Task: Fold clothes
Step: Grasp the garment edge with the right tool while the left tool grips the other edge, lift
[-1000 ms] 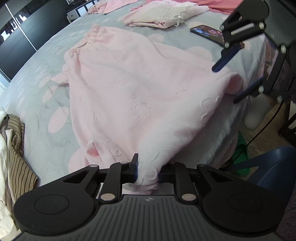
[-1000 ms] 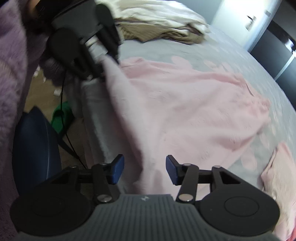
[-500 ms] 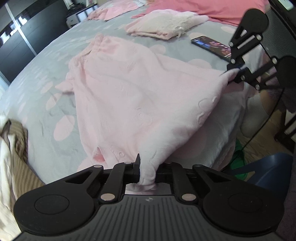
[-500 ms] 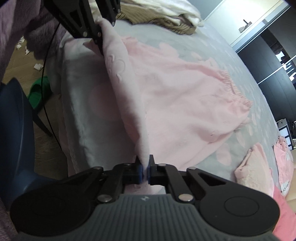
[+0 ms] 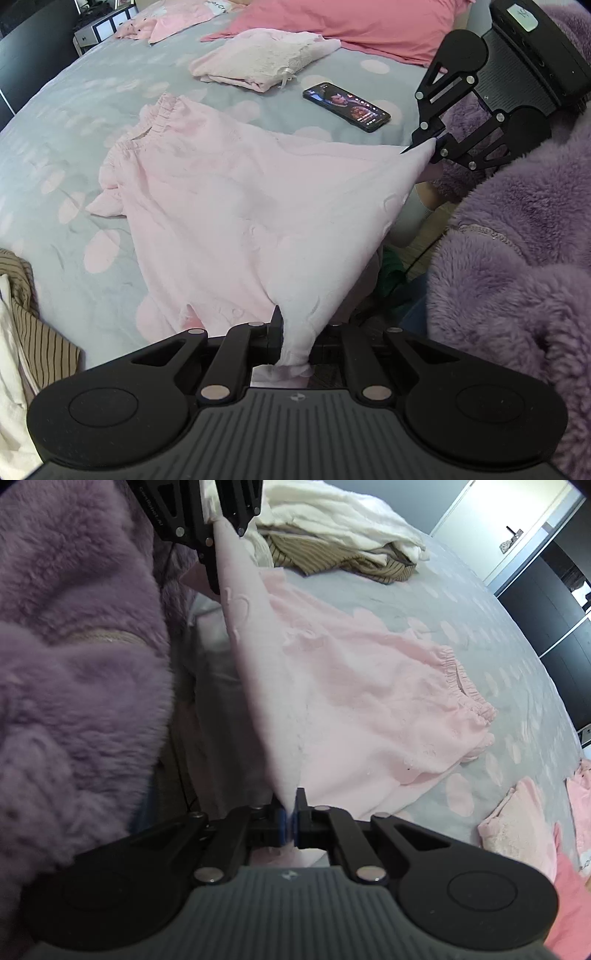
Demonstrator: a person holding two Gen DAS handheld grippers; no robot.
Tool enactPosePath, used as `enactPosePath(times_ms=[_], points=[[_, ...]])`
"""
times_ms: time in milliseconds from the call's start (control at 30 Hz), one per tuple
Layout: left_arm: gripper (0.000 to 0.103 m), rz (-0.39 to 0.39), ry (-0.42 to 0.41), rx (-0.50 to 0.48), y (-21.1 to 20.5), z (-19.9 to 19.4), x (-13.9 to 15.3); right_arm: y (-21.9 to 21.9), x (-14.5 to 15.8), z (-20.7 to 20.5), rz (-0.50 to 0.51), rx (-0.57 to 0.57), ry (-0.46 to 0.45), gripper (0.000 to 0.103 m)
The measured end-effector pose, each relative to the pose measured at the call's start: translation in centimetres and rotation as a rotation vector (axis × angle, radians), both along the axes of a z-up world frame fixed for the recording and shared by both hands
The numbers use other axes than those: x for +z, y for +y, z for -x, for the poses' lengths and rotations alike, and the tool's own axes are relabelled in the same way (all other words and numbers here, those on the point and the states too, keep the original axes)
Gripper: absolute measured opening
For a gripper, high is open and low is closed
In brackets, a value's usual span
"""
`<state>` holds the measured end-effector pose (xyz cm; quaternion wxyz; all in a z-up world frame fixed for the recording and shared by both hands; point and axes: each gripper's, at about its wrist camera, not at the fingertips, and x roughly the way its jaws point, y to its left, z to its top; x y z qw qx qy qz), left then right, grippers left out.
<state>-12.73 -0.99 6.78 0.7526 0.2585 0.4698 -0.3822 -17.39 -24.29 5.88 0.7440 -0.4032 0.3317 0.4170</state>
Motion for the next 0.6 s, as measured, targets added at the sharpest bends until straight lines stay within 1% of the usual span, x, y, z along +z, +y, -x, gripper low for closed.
enactPosePath(times_ms=[133,200,300,433,567,600], points=[[0.007,0.006,-0.022,0.017,0.2,-1.2,0.5,-0.4,1.0,-1.3,-0.044,-0.052,-0.033,0.004],[0.007,0.017,-0.038,0.02,0.2,-2.1,1.0,-0.8,1.6,-2.4,-0.078,-0.089,-0.033,0.004],[0.007,0.032,-0.081,0.02,0.1,-3.9,2.4,-0.7,2.8,-4.5,-0.121,-0.135,-0.044,0.004],[0.007,0.06,-0.136,0.042,-0.1,-7.4,4.3,-0.9,4.2,-7.6,-0.163,-0.191,-0.075,0.004],[0.007,0.075,-0.202,0.065,-0.5,-11.5,5.7,-1.2,5.7,-11.8,-0.209,-0.257,-0.107,0.004],[0.007,0.083,-0.205,0.08,-0.5,-12.7,5.9,-1.2,6.0,-13.0,-0.221,-0.272,-0.114,0.004]])
